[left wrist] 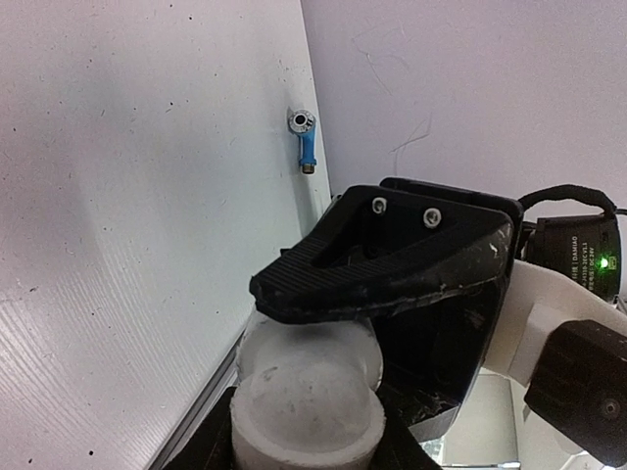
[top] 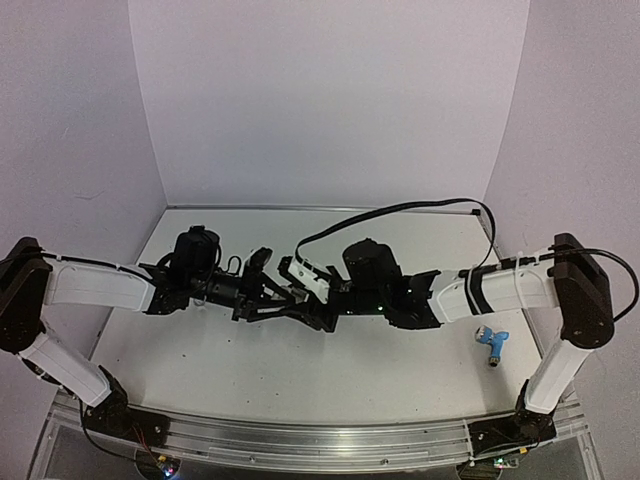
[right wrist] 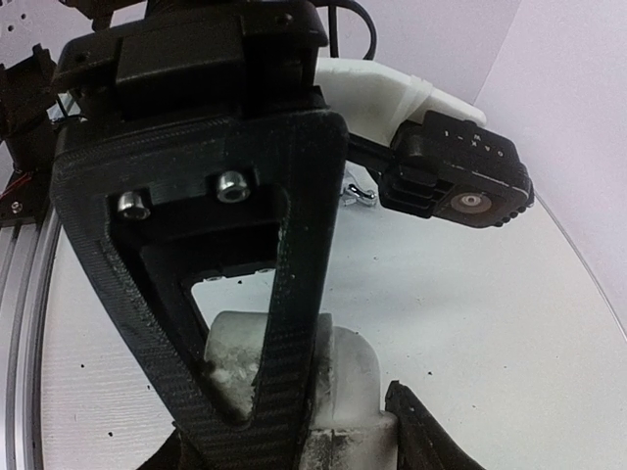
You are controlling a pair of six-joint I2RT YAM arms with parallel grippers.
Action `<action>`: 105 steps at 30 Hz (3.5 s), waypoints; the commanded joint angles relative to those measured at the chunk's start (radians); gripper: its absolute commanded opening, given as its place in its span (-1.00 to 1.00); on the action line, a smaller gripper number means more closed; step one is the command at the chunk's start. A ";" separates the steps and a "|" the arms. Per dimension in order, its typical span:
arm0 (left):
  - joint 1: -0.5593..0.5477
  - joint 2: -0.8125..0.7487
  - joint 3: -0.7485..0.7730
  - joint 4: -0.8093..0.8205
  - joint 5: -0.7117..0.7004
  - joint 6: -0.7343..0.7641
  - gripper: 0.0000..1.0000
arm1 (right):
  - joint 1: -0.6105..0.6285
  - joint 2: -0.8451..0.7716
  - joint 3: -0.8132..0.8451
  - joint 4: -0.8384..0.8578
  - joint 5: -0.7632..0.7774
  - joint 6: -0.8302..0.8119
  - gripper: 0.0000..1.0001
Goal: Install the water faucets
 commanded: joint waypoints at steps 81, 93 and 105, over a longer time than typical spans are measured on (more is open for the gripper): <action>-0.137 -0.119 0.474 -0.626 -0.606 0.396 0.98 | -1.013 -0.183 -0.356 -0.775 0.207 0.906 0.58; -0.138 0.099 0.456 -0.338 -0.424 0.389 0.99 | -0.675 -0.413 -0.260 -0.442 -0.093 1.401 0.01; -0.224 0.366 0.663 -0.324 -0.390 0.428 0.83 | -0.304 -0.225 0.019 -0.161 0.130 1.675 0.01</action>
